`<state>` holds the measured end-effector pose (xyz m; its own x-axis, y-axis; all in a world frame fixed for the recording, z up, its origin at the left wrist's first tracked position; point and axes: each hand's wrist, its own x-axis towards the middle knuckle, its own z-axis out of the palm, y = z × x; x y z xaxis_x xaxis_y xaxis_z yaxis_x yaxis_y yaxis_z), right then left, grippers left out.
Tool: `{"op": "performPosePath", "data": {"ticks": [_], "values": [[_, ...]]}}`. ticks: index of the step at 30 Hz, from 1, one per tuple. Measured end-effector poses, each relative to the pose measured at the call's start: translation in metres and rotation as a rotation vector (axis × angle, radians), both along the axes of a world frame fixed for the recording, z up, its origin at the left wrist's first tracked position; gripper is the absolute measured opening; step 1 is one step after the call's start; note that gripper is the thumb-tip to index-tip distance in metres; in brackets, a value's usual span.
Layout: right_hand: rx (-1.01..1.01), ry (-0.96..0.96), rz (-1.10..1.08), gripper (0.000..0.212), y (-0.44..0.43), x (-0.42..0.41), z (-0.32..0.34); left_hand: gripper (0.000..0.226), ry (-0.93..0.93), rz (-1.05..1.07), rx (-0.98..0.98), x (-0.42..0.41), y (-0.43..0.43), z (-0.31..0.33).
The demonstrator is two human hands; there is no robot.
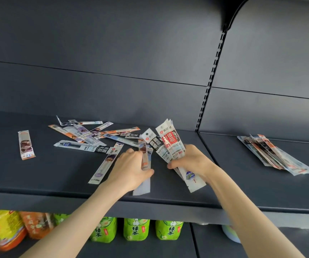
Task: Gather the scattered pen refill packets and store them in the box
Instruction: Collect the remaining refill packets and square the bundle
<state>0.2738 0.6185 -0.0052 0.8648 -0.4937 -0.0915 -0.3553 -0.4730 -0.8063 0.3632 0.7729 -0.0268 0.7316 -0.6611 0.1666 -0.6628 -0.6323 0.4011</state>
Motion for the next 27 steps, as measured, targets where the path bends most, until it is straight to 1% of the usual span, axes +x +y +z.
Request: {"op": "performPosePath", "data": {"ticks": [2, 5, 9, 10, 11, 13, 14, 15, 17, 19, 22, 25, 27], "values": [[0.177, -0.086, -0.028, 0.021, -0.001, -0.003, -0.003, 0.039, 0.009, -0.018, -0.034, 0.001, 0.000, 0.002], [0.434, -0.218, -0.077, 0.015, -0.003, -0.005, -0.008, 0.036, 0.054, -0.058, -0.063, 0.001, 0.001, 0.002], [0.563, -0.298, -0.050, 0.015, -0.007, -0.006, -0.011, 0.039, 0.286, -0.146, -0.125, 0.003, 0.010, 0.004], [0.577, -0.316, -0.050, 0.015, -0.006, -0.007, -0.012, 0.040, 0.305, -0.134, -0.154, 0.002, 0.010, 0.006], [0.585, -0.336, -0.058, 0.014, -0.006, -0.006, -0.013, 0.043, 0.277, -0.094, -0.157, 0.001, 0.007, 0.007], [0.585, -0.361, -0.078, 0.014, -0.005, -0.006, -0.016, 0.045, 0.124, -0.005, -0.078, -0.002, -0.002, 0.009], [0.577, -0.366, -0.084, 0.014, -0.005, -0.005, -0.017, 0.043, 0.082, 0.018, -0.029, -0.003, -0.007, 0.011], [0.568, -0.371, -0.084, 0.015, -0.005, -0.005, -0.018, 0.042, 0.089, 0.027, 0.014, -0.004, -0.011, 0.013], [0.555, -0.376, -0.078, 0.015, -0.004, -0.006, -0.020, 0.042, 0.181, 0.014, 0.086, 0.002, -0.018, 0.019], [0.542, -0.390, -0.069, 0.011, -0.003, -0.007, -0.020, 0.043, 0.264, -0.002, 0.117, 0.011, -0.022, 0.023], [0.528, -0.403, -0.066, 0.010, -0.003, -0.008, -0.020, 0.041, 0.334, -0.054, 0.129, 0.018, -0.025, 0.024], [0.525, -0.397, -0.065, 0.011, -0.003, -0.009, -0.019, 0.045, 0.352, -0.099, 0.126, 0.019, -0.024, 0.023], [0.556, -0.412, -0.061, 0.007, -0.003, -0.009, -0.018, 0.035, 0.346, -0.119, 0.062, 0.021, -0.020, 0.019]]}}
